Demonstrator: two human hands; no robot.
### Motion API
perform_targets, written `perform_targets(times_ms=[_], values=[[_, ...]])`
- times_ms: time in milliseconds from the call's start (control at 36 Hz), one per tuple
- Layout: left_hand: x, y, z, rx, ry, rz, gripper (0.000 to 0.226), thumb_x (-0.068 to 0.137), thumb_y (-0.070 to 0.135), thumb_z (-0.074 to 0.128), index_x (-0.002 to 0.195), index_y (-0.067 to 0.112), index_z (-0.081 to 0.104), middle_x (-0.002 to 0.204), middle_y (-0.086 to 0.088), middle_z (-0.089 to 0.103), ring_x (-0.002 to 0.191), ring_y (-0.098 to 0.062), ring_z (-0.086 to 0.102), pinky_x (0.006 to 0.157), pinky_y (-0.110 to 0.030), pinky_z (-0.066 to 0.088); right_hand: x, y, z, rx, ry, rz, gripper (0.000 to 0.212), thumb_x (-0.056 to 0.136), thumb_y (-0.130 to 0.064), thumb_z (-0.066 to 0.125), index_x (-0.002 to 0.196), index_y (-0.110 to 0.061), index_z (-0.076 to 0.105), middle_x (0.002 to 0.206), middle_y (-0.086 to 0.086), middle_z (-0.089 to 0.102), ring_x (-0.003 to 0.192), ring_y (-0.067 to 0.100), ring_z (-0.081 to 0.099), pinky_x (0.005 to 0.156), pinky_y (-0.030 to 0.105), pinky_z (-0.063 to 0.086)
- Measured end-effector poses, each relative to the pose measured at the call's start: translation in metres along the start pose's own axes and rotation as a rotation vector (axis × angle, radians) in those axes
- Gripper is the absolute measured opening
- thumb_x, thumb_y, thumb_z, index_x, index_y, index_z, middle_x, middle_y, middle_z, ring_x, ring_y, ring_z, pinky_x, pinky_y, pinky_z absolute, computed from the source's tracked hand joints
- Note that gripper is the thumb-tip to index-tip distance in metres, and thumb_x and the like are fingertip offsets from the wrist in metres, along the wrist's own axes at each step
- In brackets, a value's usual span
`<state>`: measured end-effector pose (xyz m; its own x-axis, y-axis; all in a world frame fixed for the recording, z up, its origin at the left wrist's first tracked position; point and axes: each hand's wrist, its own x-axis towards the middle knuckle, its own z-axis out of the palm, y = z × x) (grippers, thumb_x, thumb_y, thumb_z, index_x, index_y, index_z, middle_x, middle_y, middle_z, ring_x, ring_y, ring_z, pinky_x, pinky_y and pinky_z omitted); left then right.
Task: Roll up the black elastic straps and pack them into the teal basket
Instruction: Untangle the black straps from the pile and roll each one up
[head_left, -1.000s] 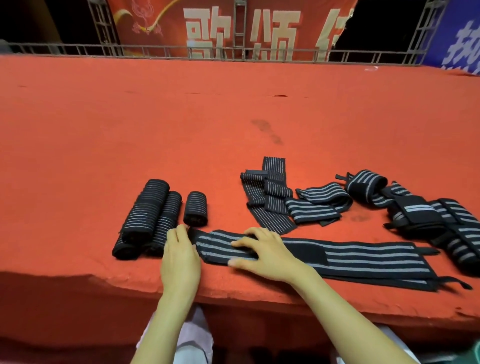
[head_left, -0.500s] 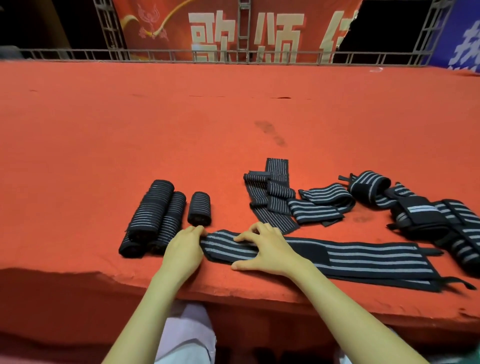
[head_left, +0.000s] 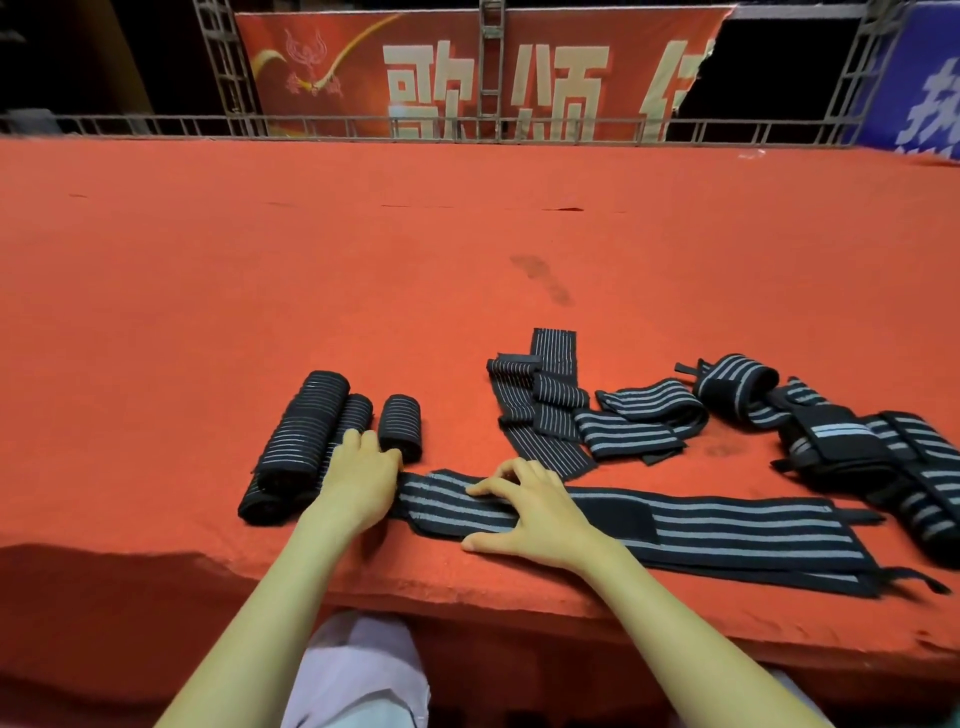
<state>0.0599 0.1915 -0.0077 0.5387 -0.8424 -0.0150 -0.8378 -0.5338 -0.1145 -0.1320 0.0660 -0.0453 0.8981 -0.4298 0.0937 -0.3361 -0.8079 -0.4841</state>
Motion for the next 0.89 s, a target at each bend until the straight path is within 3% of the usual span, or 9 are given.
perform_targets(times_ms=[139, 222, 361, 417, 500, 611, 722, 778, 889], values=[[-0.013, 0.013, -0.009, -0.503, 0.268, -0.158, 0.018, 0.094, 0.03, 0.054, 0.101, 0.014, 0.051, 0.1, -0.006, 0.063, 0.097, -0.029, 0.057, 0.079, -0.038, 0.043, -0.003, 0.0, 0.0, -0.008, 0.014, -0.013, 0.074, 0.066, -0.081, 0.048, 0.129, -0.044, 0.05, 0.124, -0.013, 0.038, 0.118, 0.008, 0.032, 0.108, 0.029, 0.023], [-0.025, 0.024, -0.016, -0.978, 0.445, -0.319, 0.038, 0.079, 0.029, 0.074, 0.102, 0.015, 0.047, 0.085, 0.002, 0.06, 0.083, -0.021, 0.058, 0.078, -0.038, 0.046, -0.004, 0.002, 0.0, -0.041, -0.011, -0.035, 0.072, 0.069, -0.081, 0.044, 0.133, -0.048, 0.044, 0.138, -0.012, 0.032, 0.129, 0.01, 0.027, 0.112, 0.032, 0.019], [-0.035, 0.039, 0.005, -1.503, 0.416, -0.437, 0.035, 0.07, 0.026, 0.08, 0.098, 0.017, 0.062, 0.096, -0.007, 0.07, 0.09, -0.02, 0.065, 0.086, -0.04, 0.051, -0.003, 0.002, 0.002, -0.057, -0.022, -0.048, 0.08, 0.066, -0.088, 0.033, 0.135, -0.049, 0.043, 0.142, -0.012, 0.033, 0.133, 0.009, 0.025, 0.113, 0.03, 0.016], [-0.039, 0.049, 0.015, -1.716, 0.452, -0.455, 0.027, 0.076, 0.011, 0.075, 0.102, 0.013, 0.063, 0.097, -0.013, 0.07, 0.09, -0.024, 0.066, 0.081, -0.034, 0.053, -0.003, 0.002, 0.002, -0.056, -0.018, -0.045, 0.079, 0.066, -0.087, 0.035, 0.134, -0.049, 0.044, 0.142, -0.012, 0.034, 0.133, 0.008, 0.025, 0.113, 0.03, 0.016], [-0.048, 0.061, 0.024, -1.631, 0.567, -0.406, 0.034, 0.088, -0.004, 0.058, 0.117, 0.013, 0.056, 0.106, -0.003, 0.066, 0.099, -0.017, 0.062, 0.08, -0.011, 0.048, -0.002, 0.004, 0.004, -0.052, -0.015, -0.035, 0.071, 0.07, -0.082, 0.044, 0.133, -0.05, 0.043, 0.14, -0.013, 0.035, 0.132, 0.009, 0.026, 0.113, 0.031, 0.017], [-0.049, 0.06, 0.038, -1.134, 0.669, -0.265, 0.045, 0.091, -0.003, 0.052, 0.135, 0.008, 0.05, 0.133, -0.002, 0.053, 0.122, -0.012, 0.048, 0.102, -0.017, 0.033, -0.002, 0.005, 0.006, -0.059, -0.014, -0.03, 0.068, 0.072, -0.081, 0.043, 0.133, -0.051, 0.042, 0.14, -0.013, 0.035, 0.132, 0.01, 0.028, 0.113, 0.031, 0.018], [-0.05, 0.062, 0.04, -1.132, 0.577, -0.226, 0.039, 0.093, 0.015, 0.058, 0.131, 0.011, 0.056, 0.139, -0.003, 0.05, 0.126, -0.012, 0.047, 0.085, 0.0, 0.035, -0.002, 0.005, 0.006, -0.056, 0.002, -0.044, 0.068, 0.072, -0.08, 0.044, 0.133, -0.049, 0.045, 0.139, -0.012, 0.037, 0.132, 0.008, 0.028, 0.111, 0.028, 0.017], [-0.05, 0.063, 0.04, -1.188, 0.559, -0.236, 0.034, 0.095, 0.022, 0.055, 0.127, 0.011, 0.061, 0.137, 0.0, 0.052, 0.124, -0.005, 0.045, 0.087, 0.003, 0.03, -0.001, 0.005, 0.006, -0.057, -0.001, -0.041, 0.069, 0.072, -0.081, 0.043, 0.133, -0.049, 0.044, 0.139, -0.013, 0.037, 0.132, 0.007, 0.028, 0.111, 0.027, 0.016], [-0.044, 0.056, 0.04, -1.332, 0.544, -0.308, 0.024, 0.094, 0.012, 0.056, 0.114, 0.01, 0.068, 0.125, -0.004, 0.063, 0.12, -0.011, 0.053, 0.103, -0.021, 0.035, -0.001, 0.005, 0.007, -0.051, -0.008, -0.027, 0.071, 0.07, -0.083, 0.041, 0.133, -0.051, 0.042, 0.14, -0.014, 0.035, 0.132, 0.01, 0.028, 0.113, 0.029, 0.017]])
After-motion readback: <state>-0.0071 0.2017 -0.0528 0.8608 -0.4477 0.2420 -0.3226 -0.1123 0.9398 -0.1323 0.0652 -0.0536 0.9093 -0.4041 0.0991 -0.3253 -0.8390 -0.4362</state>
